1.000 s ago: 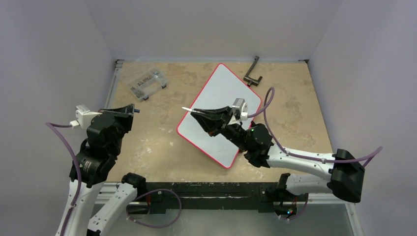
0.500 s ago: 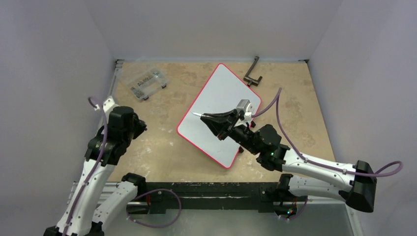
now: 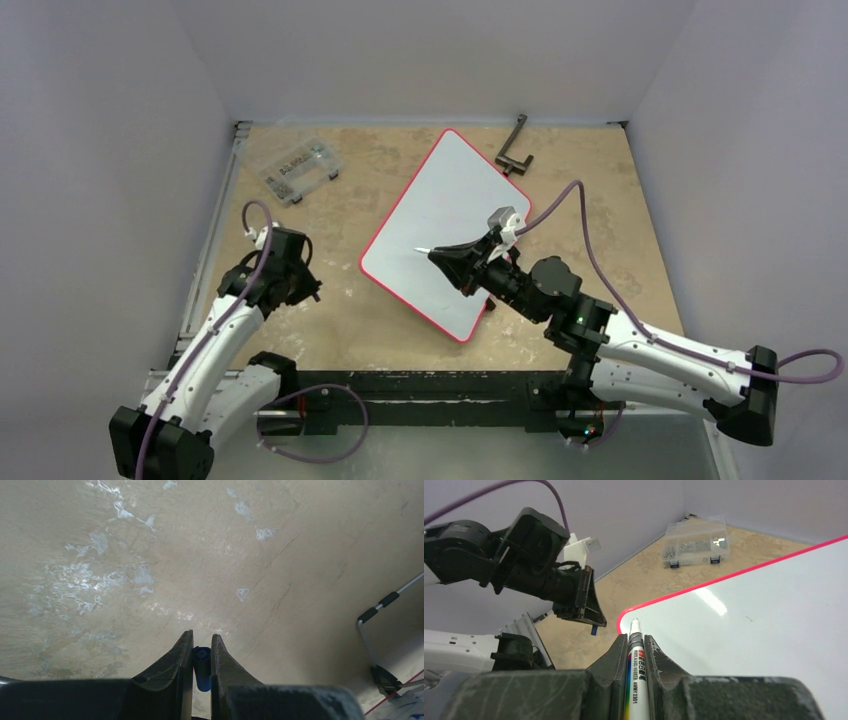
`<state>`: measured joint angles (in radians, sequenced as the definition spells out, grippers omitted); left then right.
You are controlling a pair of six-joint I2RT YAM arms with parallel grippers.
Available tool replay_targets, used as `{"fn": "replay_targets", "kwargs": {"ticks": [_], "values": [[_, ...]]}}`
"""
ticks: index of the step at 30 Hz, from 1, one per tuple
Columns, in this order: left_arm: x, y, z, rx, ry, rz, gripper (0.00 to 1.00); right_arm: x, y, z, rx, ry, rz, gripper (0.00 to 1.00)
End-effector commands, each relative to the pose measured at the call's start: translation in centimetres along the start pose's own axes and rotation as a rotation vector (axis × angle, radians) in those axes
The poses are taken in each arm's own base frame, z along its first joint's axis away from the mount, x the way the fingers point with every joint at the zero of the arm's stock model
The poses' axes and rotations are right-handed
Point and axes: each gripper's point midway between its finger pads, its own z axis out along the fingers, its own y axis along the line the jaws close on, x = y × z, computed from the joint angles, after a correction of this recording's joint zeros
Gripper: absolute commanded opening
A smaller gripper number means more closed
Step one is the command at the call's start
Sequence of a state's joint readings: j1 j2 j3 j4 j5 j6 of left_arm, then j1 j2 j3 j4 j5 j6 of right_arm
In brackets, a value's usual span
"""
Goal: Write a sentence on the whiteboard
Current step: Place the pen cap at the center of the board.
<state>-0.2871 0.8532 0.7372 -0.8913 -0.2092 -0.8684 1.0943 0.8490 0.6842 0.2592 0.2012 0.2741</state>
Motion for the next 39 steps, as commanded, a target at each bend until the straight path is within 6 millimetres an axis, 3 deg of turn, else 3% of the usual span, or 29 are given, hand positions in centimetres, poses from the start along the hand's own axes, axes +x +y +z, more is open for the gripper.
{"fn": "replay_targets", "kwargs": {"ticks": [1, 9, 17, 26, 27, 28, 29, 32, 35, 39], "values": [[1.7, -0.8, 2.3, 0.049, 0.064, 0.026, 0.00, -0.6, -0.5, -1.4, 0.039, -0.005, 0.053, 0.00], [3.8, -0.2, 4.5, 0.061, 0.112, 0.049, 0.00, 0.2, -1.8, -3.4, 0.082, -0.006, 0.095, 0.00], [4.8, -0.2, 5.4, 0.070, 0.142, 0.057, 0.03, 0.4, -2.4, -3.8, 0.113, 0.016, 0.080, 0.00], [4.1, 0.2, 4.4, 0.079, 0.091, 0.055, 0.62, 0.6, -2.4, -3.9, 0.115, 0.027, 0.079, 0.00], [3.9, 0.6, 4.2, 0.058, 0.082, 0.049, 0.72, 0.6, -2.4, -3.9, 0.116, 0.028, 0.080, 0.00], [3.7, 0.7, 3.9, 0.056, 0.072, 0.049, 0.93, 0.6, -2.4, -3.9, 0.116, 0.030, 0.082, 0.00], [3.6, 0.7, 3.7, 0.057, 0.069, 0.055, 0.99, 0.6, -2.4, -3.9, 0.118, 0.032, 0.084, 0.00], [3.4, 1.1, 3.1, 0.031, 0.069, 0.047, 1.00, 0.4, -2.3, -4.0, 0.121, 0.032, 0.099, 0.00], [3.1, 0.8, 2.7, 0.025, 0.081, 0.050, 0.91, 0.3, -2.4, -4.1, 0.129, 0.036, 0.117, 0.00], [2.3, -0.8, 1.7, 0.089, 0.088, 0.088, 0.86, 0.8, -2.9, -4.3, 0.175, 0.075, 0.136, 0.00]]}}
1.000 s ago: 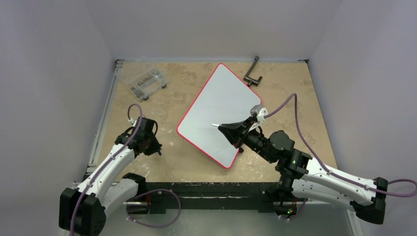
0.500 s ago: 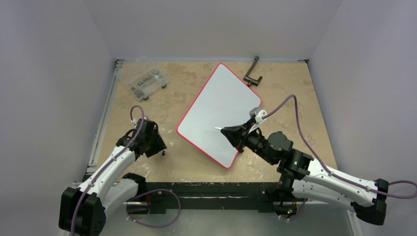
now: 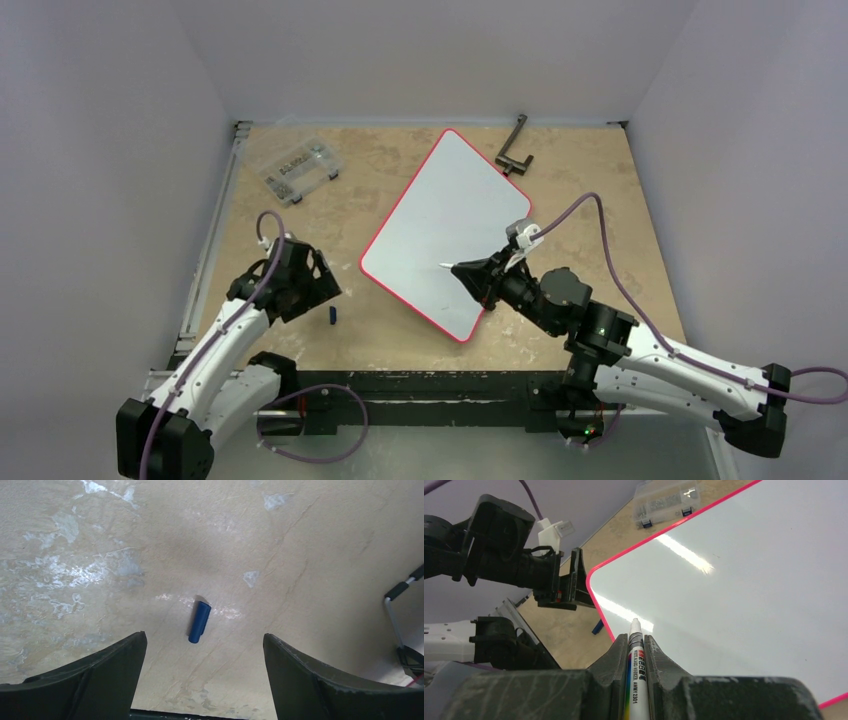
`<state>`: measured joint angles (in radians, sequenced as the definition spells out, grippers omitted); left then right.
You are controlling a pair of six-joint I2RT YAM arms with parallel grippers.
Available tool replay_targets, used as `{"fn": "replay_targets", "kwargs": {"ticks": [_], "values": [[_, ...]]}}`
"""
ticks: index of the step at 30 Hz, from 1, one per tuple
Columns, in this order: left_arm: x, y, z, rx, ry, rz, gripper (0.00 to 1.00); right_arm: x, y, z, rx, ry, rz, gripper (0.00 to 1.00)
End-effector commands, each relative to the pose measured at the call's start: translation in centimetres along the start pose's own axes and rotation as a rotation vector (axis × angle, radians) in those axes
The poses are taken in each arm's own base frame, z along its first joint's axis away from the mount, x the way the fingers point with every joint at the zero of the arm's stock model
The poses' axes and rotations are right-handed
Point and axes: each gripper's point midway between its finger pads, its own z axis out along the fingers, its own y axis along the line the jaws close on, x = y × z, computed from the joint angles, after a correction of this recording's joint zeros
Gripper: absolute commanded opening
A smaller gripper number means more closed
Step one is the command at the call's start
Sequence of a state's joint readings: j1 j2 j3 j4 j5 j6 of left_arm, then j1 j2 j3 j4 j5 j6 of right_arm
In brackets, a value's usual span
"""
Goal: Write a sentence on the whiteboard
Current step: Place the pen cap at the center of the board, then adjust the whiteboard at the center of the board.
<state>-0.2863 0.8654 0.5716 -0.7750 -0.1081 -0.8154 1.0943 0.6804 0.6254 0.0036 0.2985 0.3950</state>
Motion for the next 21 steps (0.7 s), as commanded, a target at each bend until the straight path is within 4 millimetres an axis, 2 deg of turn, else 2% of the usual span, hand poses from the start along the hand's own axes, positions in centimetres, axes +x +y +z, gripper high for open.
{"fn": "replay_targets", "kwargs": {"ticks": [1, 4, 10, 13, 19, 21], "values": [[-1.8, -2.4, -2.0, 0.084, -0.018, 0.036, 0.86, -2.0, 0.2, -0.4, 0.038, -0.012, 0.059, 0.00], [-2.9, -4.1, -4.0, 0.157, -0.030, 0.096, 0.86, -2.2, -0.1, -0.5, 0.070, 0.004, 0.055, 0.00], [-7.7, -8.6, -10.6, 0.353, -0.199, 0.262, 0.86, -2.8, -0.5, -0.8, 0.095, 0.000, 0.044, 0.00], [-9.3, -11.9, -13.0, 0.466, -0.213, 0.366, 0.85, -2.9, -0.5, -0.6, 0.096, -0.002, 0.024, 0.00], [-12.0, -18.5, -15.0, 0.668, -0.176, 0.504, 0.82, -2.5, 0.9, 0.1, 0.028, 0.057, -0.027, 0.00], [-12.4, -20.2, -15.0, 0.716, -0.133, 0.542, 0.80, -2.4, 1.4, 0.3, 0.003, 0.073, -0.040, 0.00]]}}
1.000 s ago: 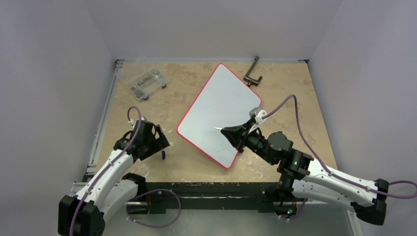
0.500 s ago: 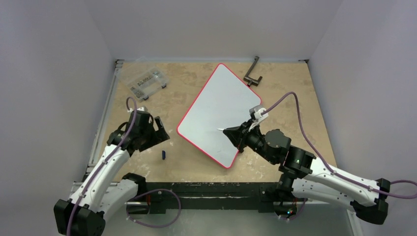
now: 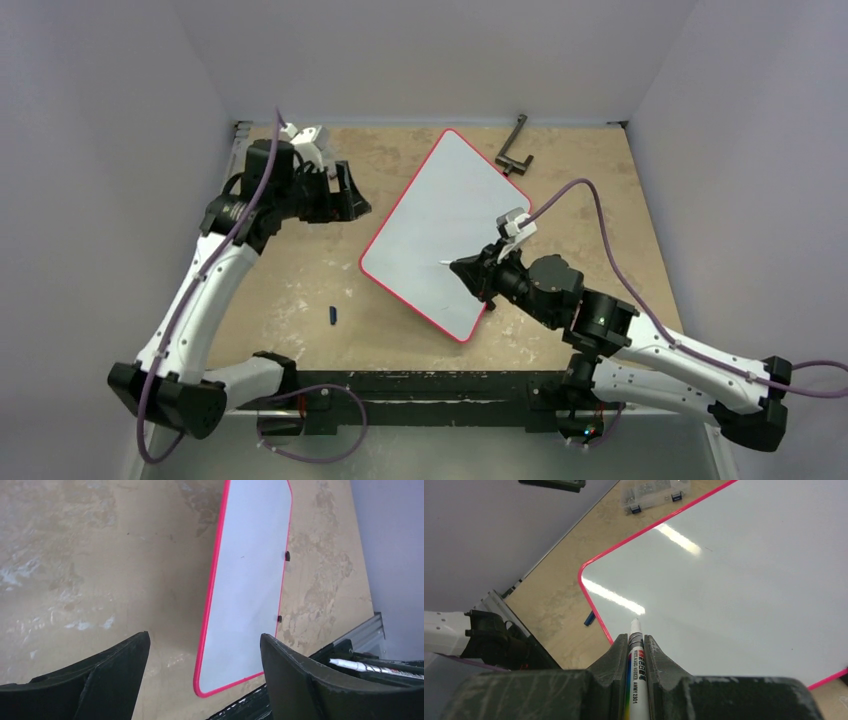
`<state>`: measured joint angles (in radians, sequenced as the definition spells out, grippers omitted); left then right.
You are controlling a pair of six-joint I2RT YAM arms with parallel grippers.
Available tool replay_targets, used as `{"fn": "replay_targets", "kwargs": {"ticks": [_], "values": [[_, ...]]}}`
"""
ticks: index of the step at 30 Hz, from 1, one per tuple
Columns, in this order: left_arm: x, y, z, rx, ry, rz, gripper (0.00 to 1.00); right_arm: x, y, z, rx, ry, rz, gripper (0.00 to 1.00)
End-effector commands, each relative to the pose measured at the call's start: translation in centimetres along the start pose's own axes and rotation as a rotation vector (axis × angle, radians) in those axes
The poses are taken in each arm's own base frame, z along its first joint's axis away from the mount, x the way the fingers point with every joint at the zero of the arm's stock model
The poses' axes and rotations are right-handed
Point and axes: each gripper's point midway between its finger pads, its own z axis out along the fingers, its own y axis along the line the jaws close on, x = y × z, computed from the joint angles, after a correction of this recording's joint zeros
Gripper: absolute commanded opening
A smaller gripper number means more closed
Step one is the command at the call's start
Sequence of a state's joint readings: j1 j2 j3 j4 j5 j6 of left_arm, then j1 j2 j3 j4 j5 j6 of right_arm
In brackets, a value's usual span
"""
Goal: Write a sentence on the whiteboard
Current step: Adjust the whiteboard at the center of the board.
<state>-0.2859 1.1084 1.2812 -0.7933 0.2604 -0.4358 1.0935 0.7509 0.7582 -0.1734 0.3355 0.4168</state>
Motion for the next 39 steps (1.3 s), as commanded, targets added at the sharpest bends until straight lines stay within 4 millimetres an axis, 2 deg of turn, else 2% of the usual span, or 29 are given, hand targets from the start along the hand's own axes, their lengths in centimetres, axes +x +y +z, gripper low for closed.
{"fn": "replay_targets", "kwargs": {"ticks": [1, 5, 10, 15, 17, 20, 23, 29, 39], "values": [[-2.3, -3.6, 1.9, 0.209, 0.064, 0.120, 0.80, -2.2, 1.8, 0.0, -0.076, -0.014, -0.028, 0.00], [-3.1, -4.0, 5.2, 0.249, 0.147, 0.086, 0.72, -3.0, 1.4, 0.0, -0.085, -0.029, -0.020, 0.00], [-3.7, -4.0, 9.6, 0.297, 0.204, 0.039, 0.70, -4.0, -0.6, 0.2, -0.082, -0.052, 0.006, 0.00], [-2.9, -4.0, 13.3, 0.346, 0.327, -0.026, 0.67, -3.9, -1.4, -0.1, -0.062, -0.051, -0.008, 0.00], [-2.7, -4.0, 14.4, 0.353, 0.347, -0.039, 0.63, -3.8, -1.6, -0.2, -0.053, -0.051, -0.011, 0.00], [-2.5, -4.5, 15.5, 0.389, 0.374, -0.060, 0.53, -3.7, -1.9, -0.5, -0.046, -0.053, -0.010, 0.00], [-1.8, -5.5, 16.4, 0.422, 0.428, -0.046, 0.52, -3.4, -2.1, -0.8, -0.039, -0.049, -0.009, 0.00], [-0.5, -7.5, 17.8, 0.472, 0.489, -0.001, 0.38, -3.4, -2.5, -1.6, -0.027, -0.054, -0.002, 0.00], [2.7, -12.5, 17.9, 0.587, 0.615, 0.144, 0.36, -3.6, -2.4, -2.6, -0.033, -0.055, 0.007, 0.00]]}}
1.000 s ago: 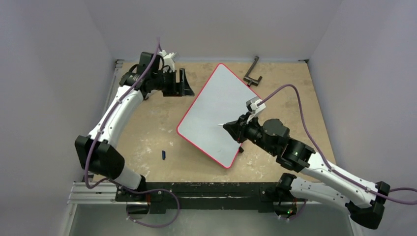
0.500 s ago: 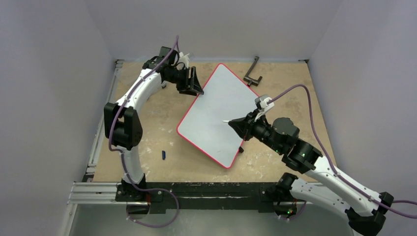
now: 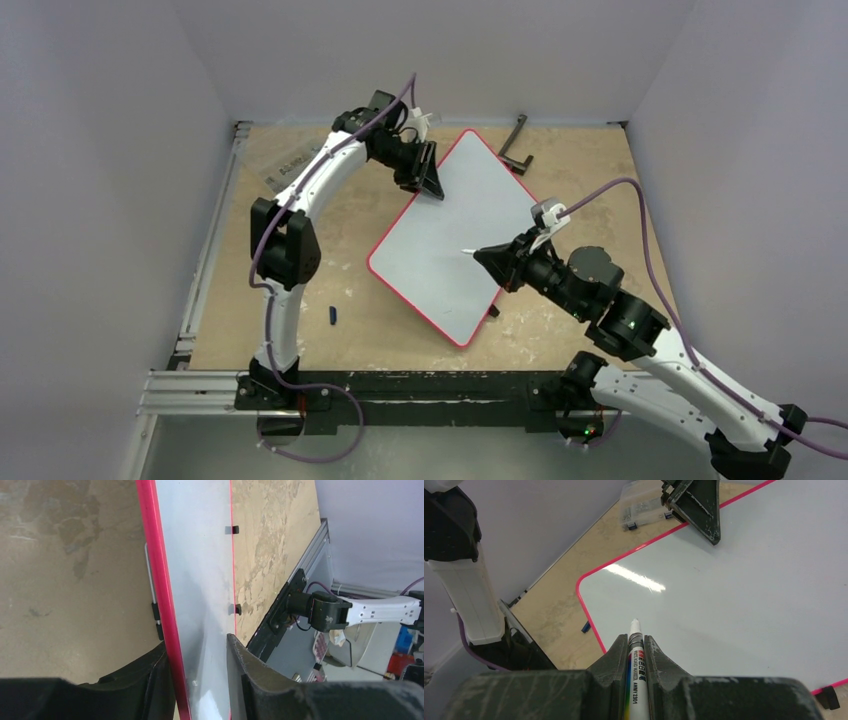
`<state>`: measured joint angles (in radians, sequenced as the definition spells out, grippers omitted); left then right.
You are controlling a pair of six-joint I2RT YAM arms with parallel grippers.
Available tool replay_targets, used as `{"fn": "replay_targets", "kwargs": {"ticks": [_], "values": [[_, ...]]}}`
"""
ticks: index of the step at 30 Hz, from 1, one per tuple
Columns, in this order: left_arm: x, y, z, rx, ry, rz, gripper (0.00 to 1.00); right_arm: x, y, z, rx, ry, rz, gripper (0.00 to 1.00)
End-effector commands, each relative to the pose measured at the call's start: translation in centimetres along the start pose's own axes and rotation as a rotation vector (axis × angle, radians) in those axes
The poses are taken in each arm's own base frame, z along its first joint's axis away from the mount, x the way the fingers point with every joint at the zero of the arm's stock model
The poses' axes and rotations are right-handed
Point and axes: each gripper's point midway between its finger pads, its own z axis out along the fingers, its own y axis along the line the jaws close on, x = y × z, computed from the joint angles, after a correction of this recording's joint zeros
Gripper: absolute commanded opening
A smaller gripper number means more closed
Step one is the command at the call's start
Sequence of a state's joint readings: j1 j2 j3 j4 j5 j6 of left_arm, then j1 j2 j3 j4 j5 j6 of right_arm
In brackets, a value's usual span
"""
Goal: Write a sentence on the whiteboard
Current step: Adjust the whiteboard at the center of the board.
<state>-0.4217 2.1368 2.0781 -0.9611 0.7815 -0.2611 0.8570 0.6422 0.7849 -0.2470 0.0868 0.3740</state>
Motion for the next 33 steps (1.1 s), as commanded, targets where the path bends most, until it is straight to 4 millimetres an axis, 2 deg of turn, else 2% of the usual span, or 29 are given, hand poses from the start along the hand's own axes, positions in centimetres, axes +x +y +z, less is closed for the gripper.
{"fn": "replay_targets", "kwargs": {"ticks": [1, 5, 8, 10, 11, 15, 20, 25, 27, 33], "values": [[1.5, -4.6, 1.2, 0.105, 0.091, 0.111, 0.37, -0.5, 0.0, -0.5, 0.000, -0.010, 0.003, 0.00], [2.1, -4.8, 1.7, 0.071, 0.111, 0.132, 0.50, -0.6, 0.2, -0.6, -0.003, -0.009, 0.009, 0.00], [1.7, -4.1, 1.0, -0.018, 0.071, 0.140, 0.79, -0.5, 0.1, -0.5, -0.001, -0.007, 0.012, 0.00], [1.3, -3.9, 0.3, -0.058, 0.034, 0.144, 0.91, -0.5, 0.1, -0.4, 0.000, -0.006, 0.013, 0.00], [1.1, -3.9, 0.0, -0.074, 0.017, 0.140, 0.94, -0.6, 0.2, -0.3, -0.001, -0.007, 0.014, 0.00], [0.8, -3.6, -1.5, -0.127, -0.042, 0.115, 0.95, -0.6, 0.4, 0.1, -0.008, -0.001, 0.012, 0.00], [0.7, -3.4, -4.6, -0.143, -0.155, 0.055, 0.95, -0.9, 0.7, 0.6, -0.017, -0.004, 0.009, 0.00], [1.2, -3.1, -7.6, -0.029, -0.262, -0.057, 0.86, -0.8, 0.8, 1.3, -0.025, 0.001, 0.002, 0.00], [2.0, -2.9, -7.7, -0.005, -0.261, -0.070, 0.84, -0.8, 0.9, 1.6, -0.028, 0.004, 0.001, 0.00], [3.3, -1.5, -6.1, 0.010, -0.194, -0.091, 0.80, -0.7, 1.2, 2.2, -0.039, 0.017, 0.001, 0.00]]}}
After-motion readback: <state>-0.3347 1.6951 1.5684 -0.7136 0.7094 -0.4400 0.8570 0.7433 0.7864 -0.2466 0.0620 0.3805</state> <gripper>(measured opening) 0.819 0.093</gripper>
